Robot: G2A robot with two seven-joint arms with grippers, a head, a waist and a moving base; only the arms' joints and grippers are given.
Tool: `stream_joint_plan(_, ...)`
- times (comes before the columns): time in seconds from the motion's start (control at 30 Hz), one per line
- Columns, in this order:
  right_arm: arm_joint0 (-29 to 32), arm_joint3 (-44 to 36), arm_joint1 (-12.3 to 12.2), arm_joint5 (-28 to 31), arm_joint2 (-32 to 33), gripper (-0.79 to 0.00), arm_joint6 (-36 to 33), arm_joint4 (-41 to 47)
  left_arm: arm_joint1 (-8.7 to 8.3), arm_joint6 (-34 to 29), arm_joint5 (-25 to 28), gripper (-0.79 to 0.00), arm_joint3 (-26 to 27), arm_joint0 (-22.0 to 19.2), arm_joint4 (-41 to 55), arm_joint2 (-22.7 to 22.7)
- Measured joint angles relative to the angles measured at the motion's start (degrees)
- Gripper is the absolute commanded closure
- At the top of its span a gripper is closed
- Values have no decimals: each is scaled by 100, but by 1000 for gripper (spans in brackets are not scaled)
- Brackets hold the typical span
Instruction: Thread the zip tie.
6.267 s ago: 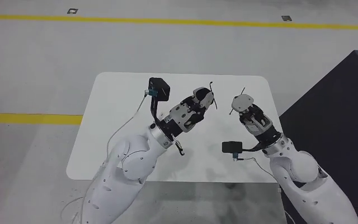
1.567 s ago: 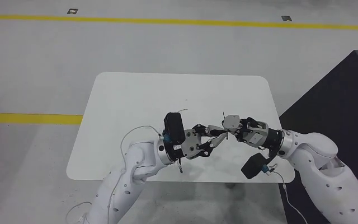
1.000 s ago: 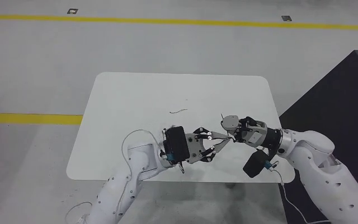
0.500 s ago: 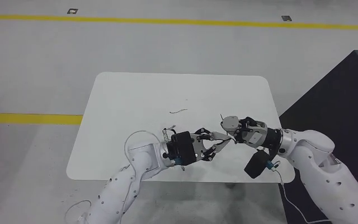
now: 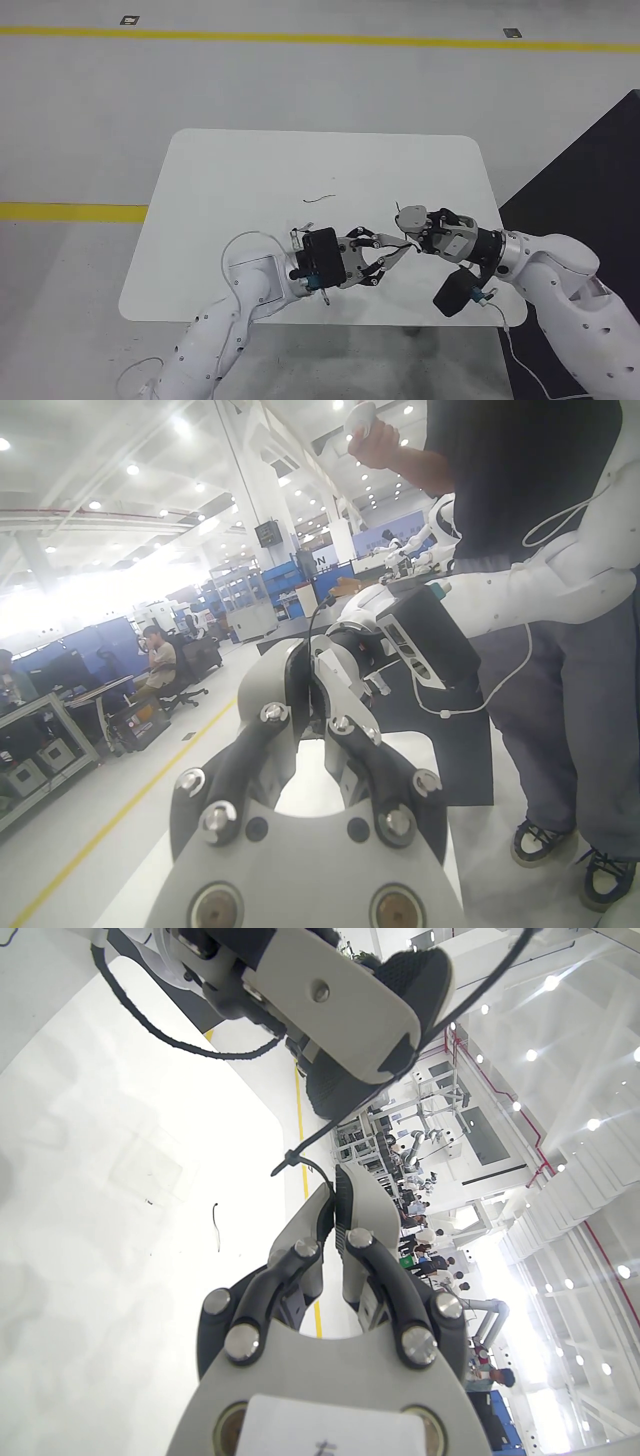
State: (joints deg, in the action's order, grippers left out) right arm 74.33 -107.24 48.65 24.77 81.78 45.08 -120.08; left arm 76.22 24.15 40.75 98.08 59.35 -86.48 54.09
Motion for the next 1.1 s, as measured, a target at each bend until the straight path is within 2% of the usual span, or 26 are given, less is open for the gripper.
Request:
stream_joint_plan(0.33, 6, -27, -13, 30, 23, 0, 4, -17, -22, -57, -20, -326, 15, -7, -75, -8)
stream_joint_plan(0.5, -1, -77, -6, -145, 22, 0, -56, -49, -5, -82, -62, -360, -62, 6, 254, -13)
stream_joint_plan(0.53, 6, -93, -4, -194, 23, 0, -42, -40, 5, -102, -92, -409, -97, 12, 434, -2)
stream_joint_plan(0.57, 13, -99, -4, -216, 30, 0, -35, -38, 12, -134, -108, -717, -123, 14, 587, 7)
stream_joint_plan(0.6, 15, -107, -5, -238, 40, 0, -34, -53, 18, -198, -116, -785, -147, 9, 723, 13)
stream_joint_plan(0.67, 18, -127, -6, -322, 57, 0, -34, -96, 25, -414, -126, -785, -187, -5, 937, 22)
stream_joint_plan(0.97, 19, -128, -6, -332, 57, 0, -35, -98, 25, -426, -127, -785, -190, -4, 929, 21)
stream_joint_plan(1.03, 19, -128, -6, -332, 57, 0, -35, -98, 17, -595, -126, -785, -170, 30, 870, -5)
stream_joint_plan(1.07, 19, -128, -6, -332, 57, 0, -35, -98, 12, -772, -133, -730, -139, 44, 856, -6)
stream_joint_plan(1.1, 19, -128, -6, -332, 57, 0, -35, -98, 7, -966, -138, -570, -106, 61, 887, -1)
